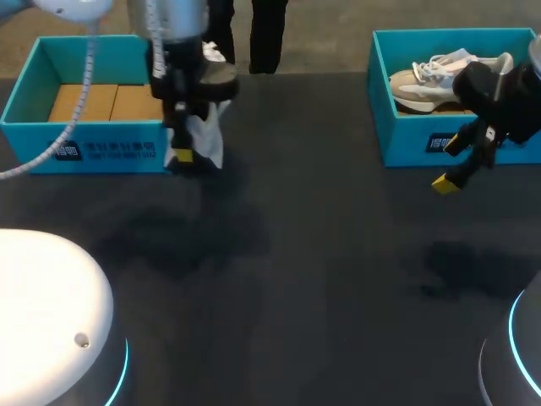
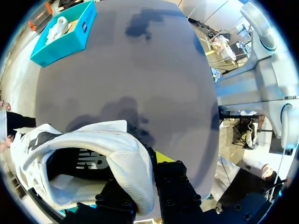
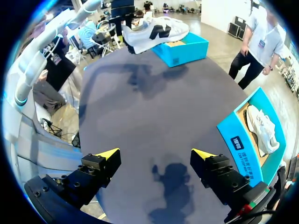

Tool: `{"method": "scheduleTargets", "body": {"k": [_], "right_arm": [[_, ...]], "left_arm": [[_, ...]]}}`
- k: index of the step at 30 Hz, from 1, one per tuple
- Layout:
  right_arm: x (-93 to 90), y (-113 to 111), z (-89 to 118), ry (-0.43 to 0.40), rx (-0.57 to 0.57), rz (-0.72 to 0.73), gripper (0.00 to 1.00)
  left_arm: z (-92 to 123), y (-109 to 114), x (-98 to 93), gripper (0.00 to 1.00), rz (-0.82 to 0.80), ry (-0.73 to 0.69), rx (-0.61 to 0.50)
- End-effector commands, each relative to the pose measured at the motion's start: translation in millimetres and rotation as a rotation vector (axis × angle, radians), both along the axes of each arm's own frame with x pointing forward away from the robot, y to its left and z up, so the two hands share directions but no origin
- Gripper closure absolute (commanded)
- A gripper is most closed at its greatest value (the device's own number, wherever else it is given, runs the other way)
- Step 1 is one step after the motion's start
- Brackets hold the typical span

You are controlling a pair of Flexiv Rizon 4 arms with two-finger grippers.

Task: Take the shoe out of the shoebox, open the shoe tongue, remove and reinsert the insole, then place the shoe into the shoebox

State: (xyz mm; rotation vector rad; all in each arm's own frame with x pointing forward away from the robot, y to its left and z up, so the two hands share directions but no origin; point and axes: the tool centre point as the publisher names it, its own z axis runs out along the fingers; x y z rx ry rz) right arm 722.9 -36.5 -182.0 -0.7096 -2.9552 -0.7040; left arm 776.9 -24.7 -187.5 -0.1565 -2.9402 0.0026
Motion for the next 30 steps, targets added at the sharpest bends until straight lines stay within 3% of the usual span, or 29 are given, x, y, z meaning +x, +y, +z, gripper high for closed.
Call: {"method": "scheduleTargets", "body": {"k": [1, 15, 30], "right_arm": [[2.0, 1.0, -0.8, 0.004, -0.003, 0.001, 0.0], [2.0, 1.0, -0.8, 0.004, -0.003, 0.001, 0.0], [2.0, 1.0, -0.8, 0.004, -0.003, 0.001, 0.0]], "left_arm": [[0.0, 36.1, 5.0, 1.0, 0.014, 0.0, -0.048], [0.2, 120.8, 33.7, 1.0, 0.097, -0.003, -0.046], [-5.7, 196.1, 54.6, 1.0, 0.153, -0.01, -0.015]]}}
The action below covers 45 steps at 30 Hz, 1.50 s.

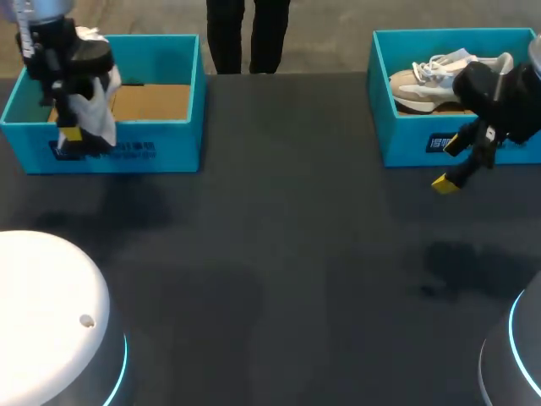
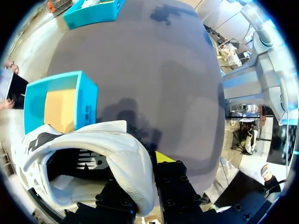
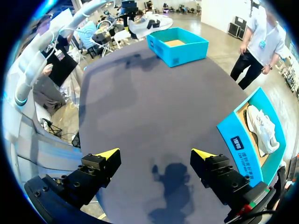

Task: Take the shoe out of the shoebox, open the shoe tongue, remove and reinsert the insole, then place the shoe into the shoebox

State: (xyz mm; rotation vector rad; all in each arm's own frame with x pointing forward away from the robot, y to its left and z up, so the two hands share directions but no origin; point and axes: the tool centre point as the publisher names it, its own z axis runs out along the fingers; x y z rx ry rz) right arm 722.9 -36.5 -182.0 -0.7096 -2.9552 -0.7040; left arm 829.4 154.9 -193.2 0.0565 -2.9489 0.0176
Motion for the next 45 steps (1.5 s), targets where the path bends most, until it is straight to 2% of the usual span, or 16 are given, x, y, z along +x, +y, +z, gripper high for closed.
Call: {"method": "scheduleTargets", "body": {"k": [1, 8, 15, 29, 39, 45], "right_arm": [[2.0, 1.0, -0.8, 0.004, -0.003, 0.001, 0.0], [2.0, 1.0, -0.8, 0.004, -0.003, 0.001, 0.0], [2.0, 1.0, -0.8, 0.004, -0.003, 0.001, 0.0], [2.0, 1.0, -0.8, 0.004, -0.003, 0.001, 0.0], [2.0, 1.0, -0.8, 0.004, -0.003, 0.001, 0.0], [2.0, 1.0, -0.8, 0.004, -0.003, 0.001, 0.0]], "left_arm": [[0.0, 21.0, 4.0, 1.0, 0.009, -0.006, -0.019], [-3.0, 46.0, 20.2, 1.0, 0.027, 0.01, -0.005], [3.0, 62.1, 37.7, 1.0, 0.031, 0.01, 0.009], [4.5, 91.0, 96.2, 1.0, 0.046, -0.01, -0.006], [-11.6, 104.7, 146.4, 1.0, 0.05, -0.018, -0.013], [-14.1, 111.5, 160.2, 1.0, 0.039, -0.032, -0.034]]}}
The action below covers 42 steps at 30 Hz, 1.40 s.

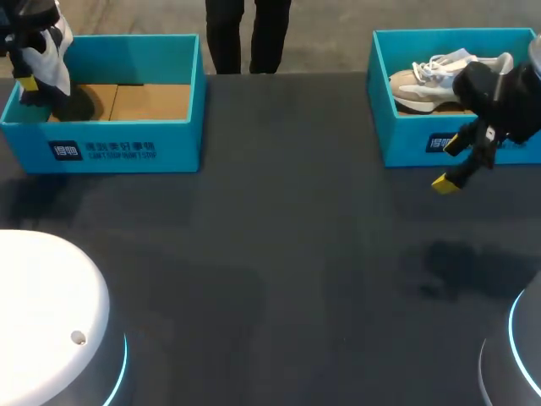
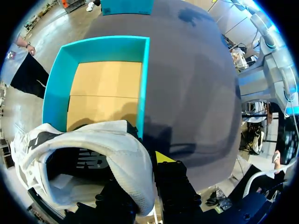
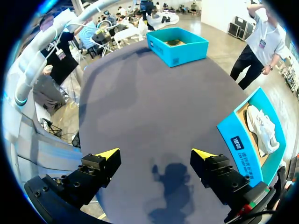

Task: Take the shoe out of the shoebox, open the shoe tongue, remove and reinsert the insole, then place the shoe into the shoebox

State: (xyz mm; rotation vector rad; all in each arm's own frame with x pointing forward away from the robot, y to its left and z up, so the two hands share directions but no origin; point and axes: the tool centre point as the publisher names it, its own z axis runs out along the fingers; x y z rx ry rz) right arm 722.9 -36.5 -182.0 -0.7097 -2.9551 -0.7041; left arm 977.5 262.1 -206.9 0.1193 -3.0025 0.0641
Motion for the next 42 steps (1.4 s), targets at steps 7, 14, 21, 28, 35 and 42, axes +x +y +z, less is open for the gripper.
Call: {"method": "scheduleTargets", "body": {"k": [7, 14, 21, 28, 35, 42], "right_arm": [[2.0, 1.0, -0.8, 0.004, -0.003, 0.001, 0.0], [2.0, 1.0, -0.8, 0.004, -0.003, 0.001, 0.0], [2.0, 1.0, -0.8, 0.004, -0.003, 0.001, 0.0], [2.0, 1.0, -0.8, 0.004, -0.003, 0.001, 0.0], [2.0, 1.0, -0.8, 0.004, -0.003, 0.001, 0.0], [2.0, 1.0, -0.8, 0.004, -0.003, 0.001, 0.0]], "left_arm": [[0.6, 6.8, 17.0, 1.0, 0.009, 0.029, -0.017], [0.6, 6.8, 17.0, 1.0, 0.009, 0.029, -0.017], [3.8, 13.0, 14.0, 1.0, -0.118, 0.029, -0.035], [10.3, 34.2, 21.7, 1.0, -0.628, 0.04, 0.077], [16.2, 53.0, 43.1, 1.0, -1.213, 0.096, 0.191], [25.3, 64.6, 50.9, 1.0, -1.653, 0.095, 0.143]]}}
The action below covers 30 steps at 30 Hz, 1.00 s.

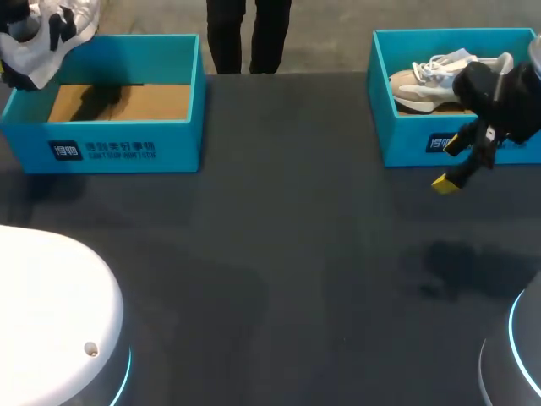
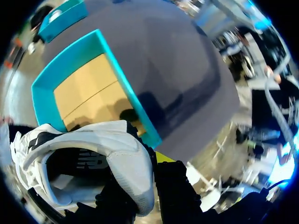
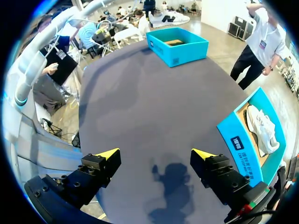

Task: Take the shoe out of the shoebox, open the shoe tongue, remove and reinsert the insole, then place the shoe into the shoebox

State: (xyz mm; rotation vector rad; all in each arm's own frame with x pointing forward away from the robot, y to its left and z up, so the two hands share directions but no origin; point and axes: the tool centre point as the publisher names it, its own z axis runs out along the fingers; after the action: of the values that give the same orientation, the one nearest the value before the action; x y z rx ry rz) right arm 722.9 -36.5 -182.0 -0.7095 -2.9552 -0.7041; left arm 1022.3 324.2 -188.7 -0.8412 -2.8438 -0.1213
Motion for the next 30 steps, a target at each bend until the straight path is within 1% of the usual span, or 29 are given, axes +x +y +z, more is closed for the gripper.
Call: {"method": "scheduleTargets", "body": {"k": [1, 24, 27, 30], "right_arm": [[2.0, 1.0, -0.8, 0.004, -0.003, 0.001, 0.0], [2.0, 1.0, -0.8, 0.004, -0.003, 0.001, 0.0], [2.0, 1.0, -0.8, 0.004, -0.003, 0.001, 0.0], [2.0, 1.0, -0.8, 0.004, -0.003, 0.001, 0.0]], "left_arm": [[7.2, 2.5, 6.2, 1.0, -0.991, 0.075, 0.074], [7.2, 2.5, 6.2, 1.0, -0.991, 0.075, 0.074], [3.9, -0.8, 8.9, 1.0, -1.036, 0.093, 0.072], [1.3, -2.7, 13.4, 1.0, -1.042, 0.1, 0.071]]}}
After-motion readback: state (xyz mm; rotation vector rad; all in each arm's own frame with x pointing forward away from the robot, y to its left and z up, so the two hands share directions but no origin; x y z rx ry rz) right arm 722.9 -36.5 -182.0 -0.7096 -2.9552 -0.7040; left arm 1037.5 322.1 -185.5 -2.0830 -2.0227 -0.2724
